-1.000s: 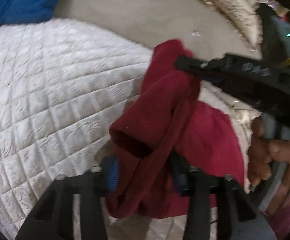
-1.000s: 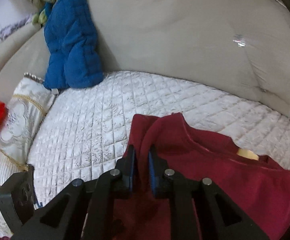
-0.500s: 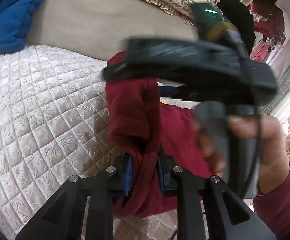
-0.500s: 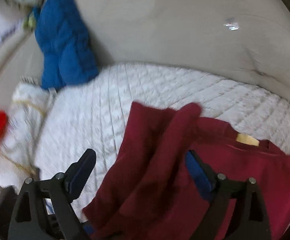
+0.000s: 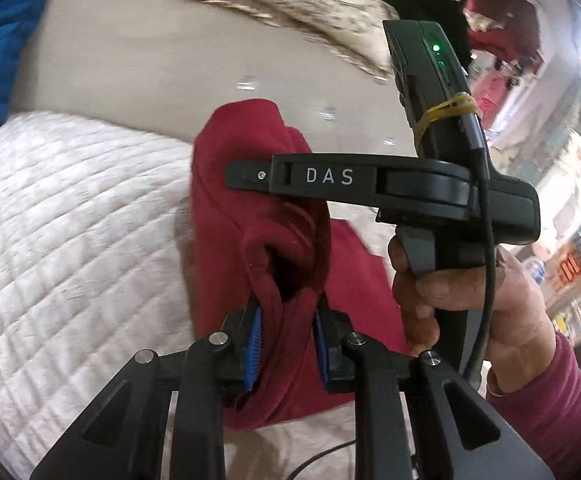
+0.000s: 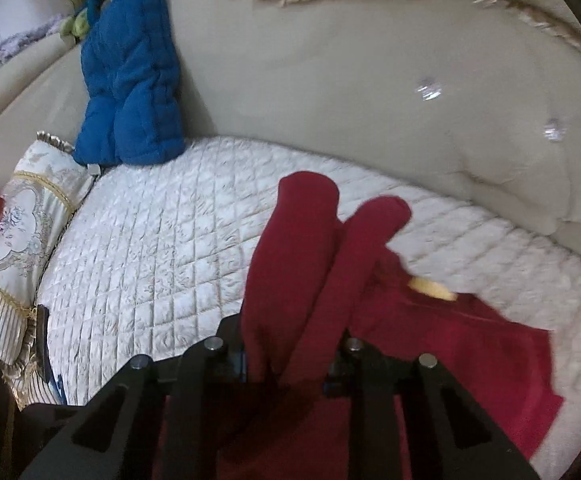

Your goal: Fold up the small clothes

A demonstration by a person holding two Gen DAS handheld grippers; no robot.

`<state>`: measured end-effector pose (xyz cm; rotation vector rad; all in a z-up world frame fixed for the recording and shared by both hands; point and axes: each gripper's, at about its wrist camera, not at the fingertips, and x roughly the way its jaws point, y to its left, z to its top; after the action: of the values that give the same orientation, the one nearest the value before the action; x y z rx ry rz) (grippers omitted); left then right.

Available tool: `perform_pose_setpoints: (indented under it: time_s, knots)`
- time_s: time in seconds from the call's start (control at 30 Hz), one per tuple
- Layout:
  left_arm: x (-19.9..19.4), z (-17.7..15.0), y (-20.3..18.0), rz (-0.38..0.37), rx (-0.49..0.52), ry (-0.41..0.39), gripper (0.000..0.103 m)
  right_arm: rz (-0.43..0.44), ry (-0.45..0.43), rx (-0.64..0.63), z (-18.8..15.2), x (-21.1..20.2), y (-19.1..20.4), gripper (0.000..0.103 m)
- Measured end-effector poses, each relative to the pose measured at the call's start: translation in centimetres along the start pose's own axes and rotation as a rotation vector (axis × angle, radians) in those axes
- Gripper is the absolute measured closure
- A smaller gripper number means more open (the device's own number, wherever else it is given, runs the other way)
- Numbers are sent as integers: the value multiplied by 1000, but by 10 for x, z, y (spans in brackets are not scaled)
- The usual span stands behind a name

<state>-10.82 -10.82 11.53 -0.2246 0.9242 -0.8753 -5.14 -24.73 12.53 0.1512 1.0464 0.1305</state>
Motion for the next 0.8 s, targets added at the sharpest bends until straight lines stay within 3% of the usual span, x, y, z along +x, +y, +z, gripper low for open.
perform_pose_setpoints:
  time_s: [0.2, 0.27, 0.4, 0.47, 0.53, 0.6, 0.63, 0.67, 0.8]
  knots:
    - [38, 5, -63, -60, 78, 54, 102, -64, -45, 73, -23, -54, -65, 80]
    - [42, 5, -81, -75, 96, 81, 97, -77, -46, 107, -35, -66, -89, 82]
    - [36, 1, -94, -115, 104, 127, 74, -123, -23, 166, -68, -77, -136, 83]
    - [26, -2, -89, -87, 114, 94, 69, -129, -22, 219, -83, -74, -159, 83]
    - [23, -5, -81, 8, 138, 51, 68, -119, -9, 294, -96, -61, -179, 82]
    - [26, -8, -77, 90, 159, 44, 68, -122, -12, 379, -106, -54, -194, 68]
    - [32, -13, -72, 126, 160, 51, 68, -138, -21, 427, -111, -57, -200, 49]
    - [35, -17, -69, 136, 152, 63, 68, -145, -36, 463, -116, -64, -203, 41]
    - [61, -34, -48, 165, 114, 159, 68, -118, -131, 486, -132, -108, -191, 41]
